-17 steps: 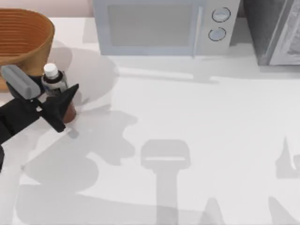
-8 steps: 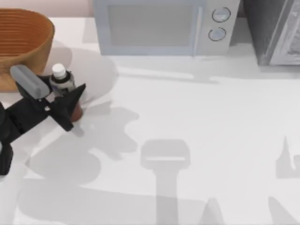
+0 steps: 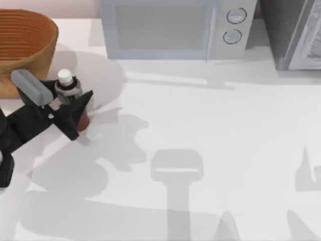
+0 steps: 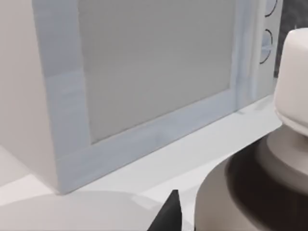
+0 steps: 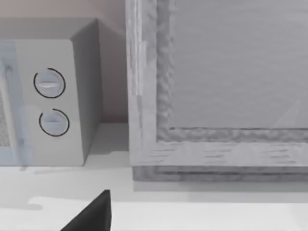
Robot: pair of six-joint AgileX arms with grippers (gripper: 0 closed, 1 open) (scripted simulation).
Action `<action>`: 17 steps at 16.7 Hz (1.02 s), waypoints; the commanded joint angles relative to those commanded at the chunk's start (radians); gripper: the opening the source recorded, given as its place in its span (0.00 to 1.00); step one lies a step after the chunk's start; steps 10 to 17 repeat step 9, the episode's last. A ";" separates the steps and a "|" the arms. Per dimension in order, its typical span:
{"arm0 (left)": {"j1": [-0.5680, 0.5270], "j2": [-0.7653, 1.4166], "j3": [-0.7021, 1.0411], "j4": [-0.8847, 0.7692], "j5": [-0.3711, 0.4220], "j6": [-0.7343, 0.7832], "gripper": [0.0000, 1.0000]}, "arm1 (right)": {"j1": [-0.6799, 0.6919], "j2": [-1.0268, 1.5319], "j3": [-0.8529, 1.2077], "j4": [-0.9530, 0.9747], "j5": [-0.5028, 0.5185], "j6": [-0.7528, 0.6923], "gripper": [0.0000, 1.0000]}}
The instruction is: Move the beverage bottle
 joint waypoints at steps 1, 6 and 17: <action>0.000 0.000 0.000 0.000 0.000 0.000 0.83 | 0.000 0.000 0.000 0.000 0.000 0.000 1.00; 0.000 0.000 0.000 0.000 0.000 0.000 1.00 | 0.000 0.000 0.000 0.000 0.000 0.000 1.00; 0.000 0.000 0.000 0.000 0.000 0.000 1.00 | 0.000 0.000 0.000 0.000 0.000 0.000 1.00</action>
